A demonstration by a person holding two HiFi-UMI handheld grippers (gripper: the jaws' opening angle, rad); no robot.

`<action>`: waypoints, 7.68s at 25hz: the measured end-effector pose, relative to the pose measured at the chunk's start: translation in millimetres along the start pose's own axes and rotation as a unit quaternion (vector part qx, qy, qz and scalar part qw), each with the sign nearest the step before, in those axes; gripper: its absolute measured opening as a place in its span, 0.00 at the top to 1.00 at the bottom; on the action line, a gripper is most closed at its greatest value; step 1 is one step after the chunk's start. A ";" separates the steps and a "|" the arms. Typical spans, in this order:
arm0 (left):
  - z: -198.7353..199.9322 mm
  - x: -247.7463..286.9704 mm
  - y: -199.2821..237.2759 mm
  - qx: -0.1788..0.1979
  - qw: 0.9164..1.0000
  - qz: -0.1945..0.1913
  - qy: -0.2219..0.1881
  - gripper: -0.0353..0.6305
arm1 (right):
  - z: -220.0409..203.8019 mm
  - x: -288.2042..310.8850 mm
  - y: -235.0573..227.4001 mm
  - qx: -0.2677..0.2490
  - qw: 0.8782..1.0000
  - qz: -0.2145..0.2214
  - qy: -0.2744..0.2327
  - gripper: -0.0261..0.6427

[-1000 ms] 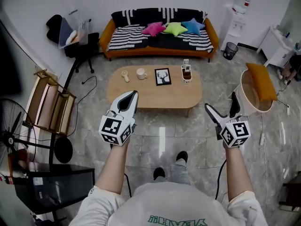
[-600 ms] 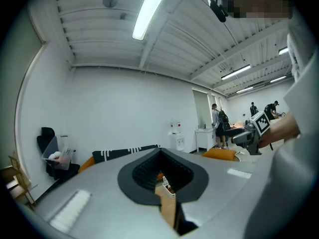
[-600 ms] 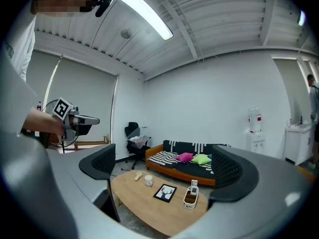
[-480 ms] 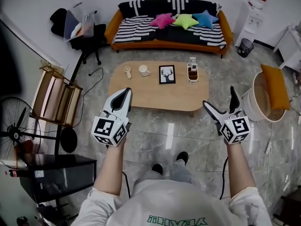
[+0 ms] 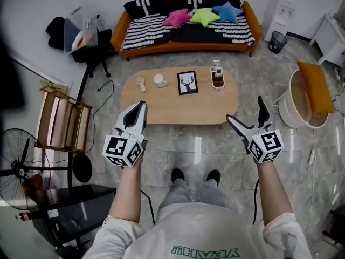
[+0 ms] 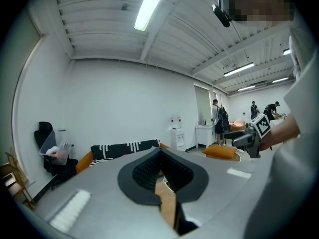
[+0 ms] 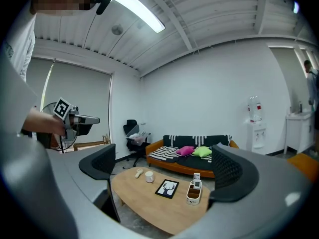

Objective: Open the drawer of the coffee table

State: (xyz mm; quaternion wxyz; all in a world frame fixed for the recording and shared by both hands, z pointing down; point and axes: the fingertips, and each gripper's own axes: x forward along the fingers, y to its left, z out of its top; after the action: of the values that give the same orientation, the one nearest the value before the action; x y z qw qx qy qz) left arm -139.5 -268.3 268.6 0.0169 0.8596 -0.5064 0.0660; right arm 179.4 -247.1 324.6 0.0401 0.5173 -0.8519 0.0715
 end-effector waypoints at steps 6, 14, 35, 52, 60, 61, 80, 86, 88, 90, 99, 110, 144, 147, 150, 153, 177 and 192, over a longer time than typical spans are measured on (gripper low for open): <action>-16.1 17.9 2.3 -0.001 0.999 -0.033 0.001 0.95 | -32.7 4.9 7.9 0.015 0.999 -0.019 0.024 0.08; -88.9 24.8 4.4 -0.013 0.997 -0.064 0.028 0.95 | -161.8 25.5 36.1 0.054 0.994 0.000 0.091 0.08; -371.0 131.9 2.0 -0.011 0.998 -0.060 -0.006 0.95 | -538.7 136.1 49.4 0.098 0.978 0.072 0.172 0.08; -450.5 174.6 12.3 -0.006 0.998 -0.057 -0.037 0.95 | -670.7 211.3 25.7 0.396 0.915 0.055 0.059 0.11; -457.5 176.2 6.5 0.013 0.996 -0.074 -0.037 0.95 | -659.6 231.1 12.4 0.528 0.840 0.113 -0.055 0.15; -456.9 175.4 4.4 0.018 0.996 -0.079 -0.038 0.95 | -656.2 232.7 10.0 0.537 0.831 0.122 -0.075 0.20; -468.6 173.4 4.9 0.037 0.995 -0.084 -0.035 0.95 | -664.6 255.9 -4.8 0.583 0.769 0.186 -0.185 0.47; -469.6 174.0 3.1 0.030 0.995 -0.088 -0.034 0.95 | -667.9 238.6 5.7 0.586 0.768 0.189 -0.174 0.47; -467.5 173.5 1.7 0.029 0.995 -0.090 -0.035 0.95 | -669.6 228.9 11.8 0.587 0.768 0.192 -0.170 0.47; -464.3 171.6 -0.1 0.027 0.995 -0.093 -0.037 0.95 | -670.9 217.2 19.5 0.588 0.767 0.195 -0.167 0.47; -453.0 158.2 -7.0 0.015 0.994 -0.103 -0.039 0.95 | -687.0 154.9 63.1 0.618 0.745 0.204 -0.148 0.47; -443.7 137.6 -14.2 0.004 0.993 -0.112 -0.031 0.95 | -697.3 100.4 100.5 0.631 0.739 0.211 -0.104 0.47; -82.6 77.6 21.8 -0.050 0.994 -0.080 -0.051 0.95 | -118.3 60.8 35.6 0.061 0.989 0.133 0.031 0.81; -20.8 59.7 23.3 -0.051 0.993 -0.082 -0.072 0.95 | 2.2 52.5 37.1 -0.014 0.996 0.080 -0.029 0.85; 30.5 46.6 27.5 -0.054 0.991 -0.080 -0.090 0.95 | 85.9 44.1 44.4 -0.071 0.995 0.031 -0.069 0.88; 67.8 34.9 27.2 -0.061 0.989 -0.084 -0.106 0.95 | 135.9 36.1 49.8 -0.104 0.990 -0.006 -0.096 0.89; 115.1 30.0 55.2 -0.041 0.992 -0.038 -0.110 0.95 | 169.0 5.0 -3.7 -0.074 0.988 -0.107 -0.084 0.96; 100.7 44.4 65.6 -0.042 0.994 -0.019 -0.096 0.95 | 163.0 26.9 -17.0 -0.069 0.989 -0.101 -0.084 0.96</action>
State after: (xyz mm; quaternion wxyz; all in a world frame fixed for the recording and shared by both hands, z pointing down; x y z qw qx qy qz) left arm -165.8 -348.5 172.1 0.0061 0.8700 -0.4915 -0.0383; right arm 183.0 -305.1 169.0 0.0110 0.6008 -0.7986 -0.0355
